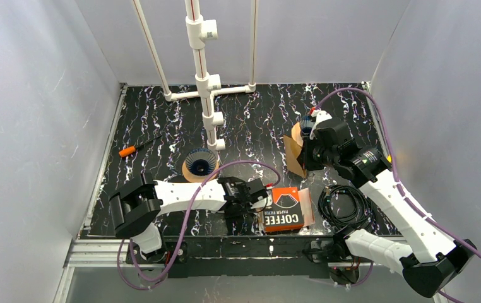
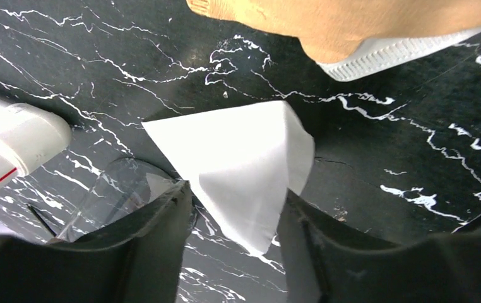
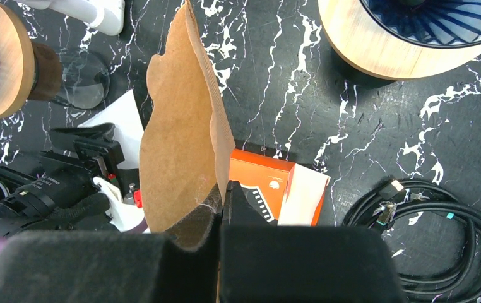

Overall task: Place the coffee filter in the dripper
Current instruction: Pick up the coffee filter from the center of the board.

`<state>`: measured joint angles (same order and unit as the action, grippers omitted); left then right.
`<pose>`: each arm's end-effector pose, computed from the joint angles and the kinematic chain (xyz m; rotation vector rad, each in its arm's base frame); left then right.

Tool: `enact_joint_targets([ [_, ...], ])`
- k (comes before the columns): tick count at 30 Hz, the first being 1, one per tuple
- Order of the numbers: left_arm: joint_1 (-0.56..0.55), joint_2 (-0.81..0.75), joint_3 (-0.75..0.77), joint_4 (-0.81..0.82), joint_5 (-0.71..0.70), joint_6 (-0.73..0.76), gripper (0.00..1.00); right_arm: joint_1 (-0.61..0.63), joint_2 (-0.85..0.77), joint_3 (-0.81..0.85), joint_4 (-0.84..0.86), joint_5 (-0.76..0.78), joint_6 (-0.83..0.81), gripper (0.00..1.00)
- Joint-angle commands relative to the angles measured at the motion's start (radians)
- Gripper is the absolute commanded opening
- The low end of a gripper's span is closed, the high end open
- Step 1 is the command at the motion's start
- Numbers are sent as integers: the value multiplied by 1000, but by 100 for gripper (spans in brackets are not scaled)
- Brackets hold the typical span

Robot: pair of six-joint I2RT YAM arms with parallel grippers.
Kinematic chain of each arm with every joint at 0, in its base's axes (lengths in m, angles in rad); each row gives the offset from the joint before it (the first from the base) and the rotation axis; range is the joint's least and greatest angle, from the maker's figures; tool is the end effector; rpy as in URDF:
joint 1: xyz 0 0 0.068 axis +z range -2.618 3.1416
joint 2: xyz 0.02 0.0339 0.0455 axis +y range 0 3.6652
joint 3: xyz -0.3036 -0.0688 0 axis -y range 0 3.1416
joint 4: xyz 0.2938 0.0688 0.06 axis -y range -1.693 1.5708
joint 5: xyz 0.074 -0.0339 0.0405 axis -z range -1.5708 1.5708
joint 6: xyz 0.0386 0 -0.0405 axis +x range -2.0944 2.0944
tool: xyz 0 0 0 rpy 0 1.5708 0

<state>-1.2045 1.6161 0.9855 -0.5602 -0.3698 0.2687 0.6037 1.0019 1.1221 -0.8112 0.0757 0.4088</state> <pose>0.1374 -0.3192 0.1899 1.6980 2.0133 0.2111 0.1890 0.1268 0.3924 -0.1829 2.2924 0.4486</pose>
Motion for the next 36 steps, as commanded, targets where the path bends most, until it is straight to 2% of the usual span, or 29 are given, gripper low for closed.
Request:
enact_joint_targets([
  [1, -4, -12, 0, -40, -39, -44, 44, 1, -15, 36, 7, -4, 5, 1],
  [12, -4, -75, 101, -125, -20, -65, 0, 2, -5, 43, 7, -14, 7, 1],
  [27, -4, -310, 392, -298, 181, -189, 0, 1, 24, 54, 33, 42, 24, 1],
  [31, -2, -334, 505, -341, 155, -249, 0, 1, 48, 55, 44, 34, 25, 1],
  [36, 21, -286, 720, -476, 90, -363, 0, 1, 68, 45, 63, 17, 28, 1],
])
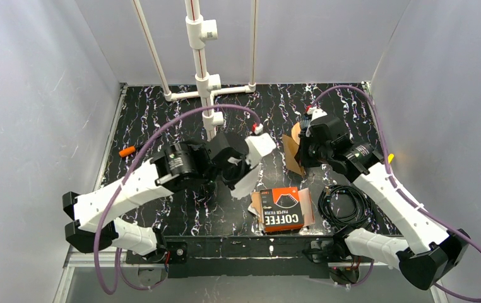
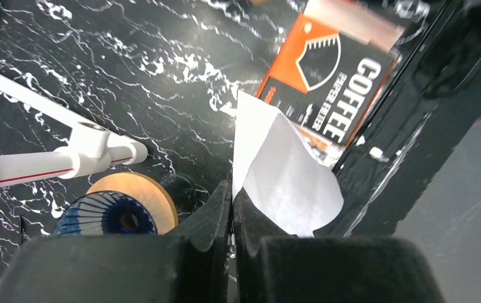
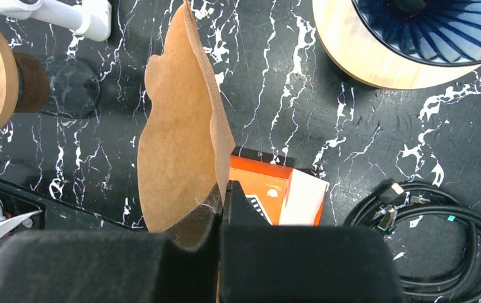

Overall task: Place the coffee filter in the dripper
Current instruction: Place the coffee filter in the coffee dripper.

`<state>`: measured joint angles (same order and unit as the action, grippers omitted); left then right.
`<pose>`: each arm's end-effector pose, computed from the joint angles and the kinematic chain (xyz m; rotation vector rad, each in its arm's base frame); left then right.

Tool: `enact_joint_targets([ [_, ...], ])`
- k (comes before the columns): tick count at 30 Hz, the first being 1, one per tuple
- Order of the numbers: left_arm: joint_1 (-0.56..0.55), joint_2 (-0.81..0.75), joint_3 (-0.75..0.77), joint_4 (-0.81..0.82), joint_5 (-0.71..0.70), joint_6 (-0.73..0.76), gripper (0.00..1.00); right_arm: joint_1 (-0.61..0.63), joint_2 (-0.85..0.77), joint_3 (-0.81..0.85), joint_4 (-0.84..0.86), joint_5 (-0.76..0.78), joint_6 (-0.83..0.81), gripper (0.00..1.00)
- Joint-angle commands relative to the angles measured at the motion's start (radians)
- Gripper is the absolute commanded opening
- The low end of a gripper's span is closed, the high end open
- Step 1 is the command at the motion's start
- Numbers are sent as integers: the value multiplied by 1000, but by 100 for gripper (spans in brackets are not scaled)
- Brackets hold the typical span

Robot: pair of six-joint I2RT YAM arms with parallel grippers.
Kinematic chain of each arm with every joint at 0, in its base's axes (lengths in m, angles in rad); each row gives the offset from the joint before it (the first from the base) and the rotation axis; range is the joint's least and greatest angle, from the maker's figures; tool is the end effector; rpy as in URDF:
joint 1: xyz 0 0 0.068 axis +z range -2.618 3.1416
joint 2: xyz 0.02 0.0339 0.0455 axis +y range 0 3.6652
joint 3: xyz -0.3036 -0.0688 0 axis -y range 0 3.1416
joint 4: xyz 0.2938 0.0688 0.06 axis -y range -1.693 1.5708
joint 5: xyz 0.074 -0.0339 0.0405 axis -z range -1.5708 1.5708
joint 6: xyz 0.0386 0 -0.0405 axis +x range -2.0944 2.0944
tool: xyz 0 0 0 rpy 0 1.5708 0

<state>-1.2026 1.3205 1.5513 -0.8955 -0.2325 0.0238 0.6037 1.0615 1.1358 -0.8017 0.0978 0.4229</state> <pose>0.1180 -0.2813 0.4644 1.1845 1.9044 -0.3885 0.2034 0.1357 0.3855 -0.1593 2.3243 0.4138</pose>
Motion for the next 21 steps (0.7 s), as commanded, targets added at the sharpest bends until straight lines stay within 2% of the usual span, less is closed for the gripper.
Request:
enact_joint_targets([
  [1, 30, 26, 215, -175, -38, -134, 0, 2, 12, 30, 57, -8, 15, 1],
  [7, 130, 149, 479, -436, 17, -289, 0, 1, 30, 28, 73, -19, 16, 1],
  [11, 193, 196, 554, -578, 31, -355, 0, 2, 40, 27, 80, -26, 14, 1],
  [14, 256, 169, 522, -639, -19, -435, 0, 2, 49, 27, 80, -40, 10, 1],
  [21, 337, 29, 388, -535, -51, -524, 0, 2, 42, 25, 76, -47, 5, 1],
])
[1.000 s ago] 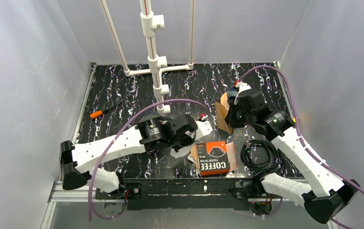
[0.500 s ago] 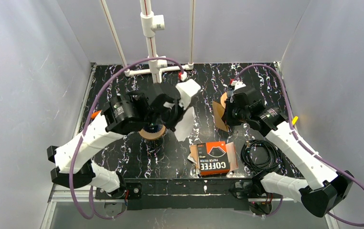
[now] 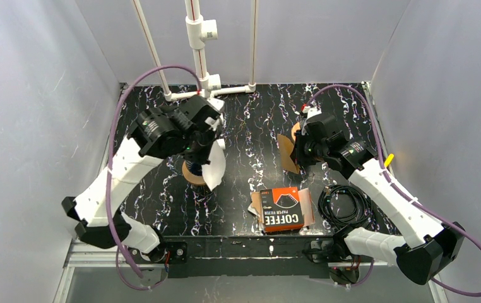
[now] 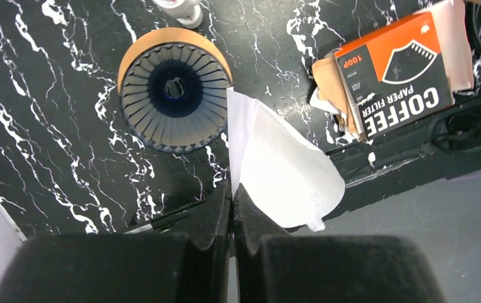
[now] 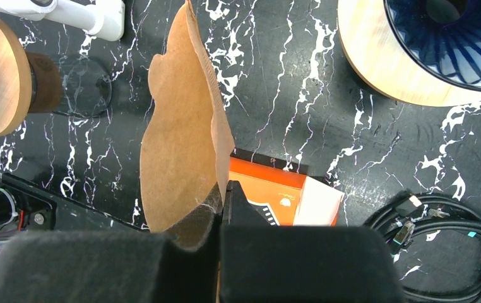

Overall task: Place the coffee filter in the dripper
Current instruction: Place the coffee filter in the coffee dripper.

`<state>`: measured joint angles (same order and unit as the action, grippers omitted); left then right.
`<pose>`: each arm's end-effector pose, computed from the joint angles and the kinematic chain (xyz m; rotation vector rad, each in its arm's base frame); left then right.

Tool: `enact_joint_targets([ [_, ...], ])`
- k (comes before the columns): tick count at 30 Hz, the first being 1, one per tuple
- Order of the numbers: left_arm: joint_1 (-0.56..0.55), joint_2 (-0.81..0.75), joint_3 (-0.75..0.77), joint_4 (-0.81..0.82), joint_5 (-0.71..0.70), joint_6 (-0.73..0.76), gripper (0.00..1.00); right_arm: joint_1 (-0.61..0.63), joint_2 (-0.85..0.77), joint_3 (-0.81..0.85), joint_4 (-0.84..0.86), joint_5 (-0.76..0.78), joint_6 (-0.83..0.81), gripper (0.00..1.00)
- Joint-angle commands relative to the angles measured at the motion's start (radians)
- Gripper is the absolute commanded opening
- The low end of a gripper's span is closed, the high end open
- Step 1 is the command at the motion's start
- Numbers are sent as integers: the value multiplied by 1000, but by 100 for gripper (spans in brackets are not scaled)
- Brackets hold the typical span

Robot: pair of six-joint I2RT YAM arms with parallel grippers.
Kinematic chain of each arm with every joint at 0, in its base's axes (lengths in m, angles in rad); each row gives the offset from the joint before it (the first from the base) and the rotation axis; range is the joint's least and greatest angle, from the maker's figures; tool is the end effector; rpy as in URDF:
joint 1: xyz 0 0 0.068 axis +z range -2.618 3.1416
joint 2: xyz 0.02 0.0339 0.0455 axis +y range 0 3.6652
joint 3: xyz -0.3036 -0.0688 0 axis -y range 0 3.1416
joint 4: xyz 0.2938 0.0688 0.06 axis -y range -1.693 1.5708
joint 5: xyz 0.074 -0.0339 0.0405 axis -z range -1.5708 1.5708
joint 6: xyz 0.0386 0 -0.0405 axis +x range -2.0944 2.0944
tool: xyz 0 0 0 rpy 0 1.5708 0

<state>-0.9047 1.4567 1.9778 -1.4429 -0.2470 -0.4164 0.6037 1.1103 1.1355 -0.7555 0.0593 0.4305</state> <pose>0.1790 -0.2125 0.5247 0.4971 2.4221 -0.2677 0.2163 0.1463 0.3778 -0.1718 2.3377 0.4573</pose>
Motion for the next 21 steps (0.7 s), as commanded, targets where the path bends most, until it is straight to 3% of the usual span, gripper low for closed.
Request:
enact_joint_targets([
  [1, 54, -124, -53, 29, -38, -98, 0, 1, -8, 27, 27, -7, -4, 1],
  [10, 187, -189, -170, 99, 24, -165, 0, 1, -16, 20, 27, -15, -6, 1],
  [21, 253, -191, -314, 179, 75, -197, 0, 1, -43, 0, 28, -13, 2, 1],
])
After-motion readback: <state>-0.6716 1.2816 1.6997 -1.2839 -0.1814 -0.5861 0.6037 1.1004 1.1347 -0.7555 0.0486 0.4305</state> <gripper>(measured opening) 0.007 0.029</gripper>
